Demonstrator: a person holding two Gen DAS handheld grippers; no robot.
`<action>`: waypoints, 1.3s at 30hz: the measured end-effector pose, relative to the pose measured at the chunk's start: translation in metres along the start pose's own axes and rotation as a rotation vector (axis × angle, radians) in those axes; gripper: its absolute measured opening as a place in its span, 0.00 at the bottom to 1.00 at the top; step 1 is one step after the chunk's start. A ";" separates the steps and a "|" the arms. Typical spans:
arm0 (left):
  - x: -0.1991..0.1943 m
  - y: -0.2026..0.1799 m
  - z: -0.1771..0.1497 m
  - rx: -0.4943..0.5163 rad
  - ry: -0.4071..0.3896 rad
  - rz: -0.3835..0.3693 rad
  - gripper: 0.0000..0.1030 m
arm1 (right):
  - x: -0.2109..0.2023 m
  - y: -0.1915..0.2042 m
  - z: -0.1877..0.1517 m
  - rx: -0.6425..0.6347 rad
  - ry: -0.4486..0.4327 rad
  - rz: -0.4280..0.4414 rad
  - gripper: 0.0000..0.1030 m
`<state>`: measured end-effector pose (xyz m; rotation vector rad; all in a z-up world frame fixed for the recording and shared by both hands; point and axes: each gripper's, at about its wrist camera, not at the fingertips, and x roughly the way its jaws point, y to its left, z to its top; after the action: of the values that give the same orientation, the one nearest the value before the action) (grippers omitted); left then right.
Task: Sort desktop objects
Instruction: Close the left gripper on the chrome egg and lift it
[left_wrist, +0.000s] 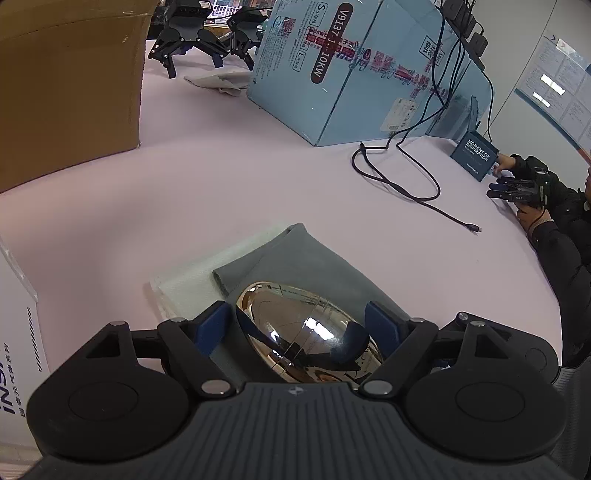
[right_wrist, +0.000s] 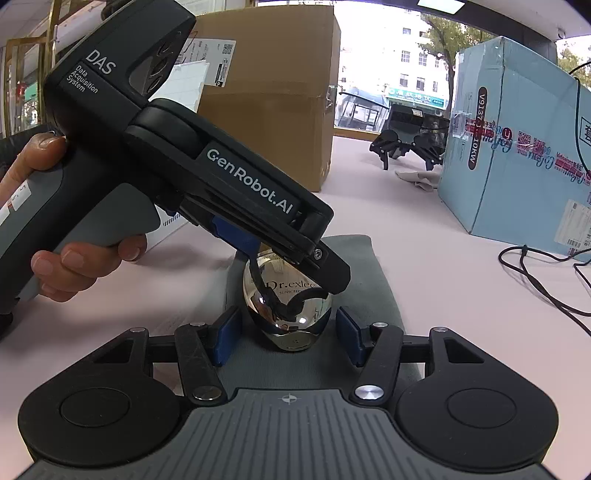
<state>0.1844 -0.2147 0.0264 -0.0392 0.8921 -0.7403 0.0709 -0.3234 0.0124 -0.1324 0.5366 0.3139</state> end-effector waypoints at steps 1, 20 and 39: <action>0.000 0.001 0.000 0.000 -0.001 -0.006 0.78 | 0.001 0.000 0.000 0.000 0.004 0.000 0.53; 0.000 0.000 -0.003 -0.007 -0.034 -0.035 0.80 | 0.003 -0.004 0.007 0.053 -0.016 0.023 0.49; -0.023 -0.005 0.001 -0.016 -0.106 -0.033 0.62 | -0.012 -0.006 0.005 0.077 -0.118 0.038 0.49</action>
<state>0.1734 -0.2048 0.0441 -0.1062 0.7974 -0.7548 0.0654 -0.3309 0.0230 -0.0287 0.4343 0.3357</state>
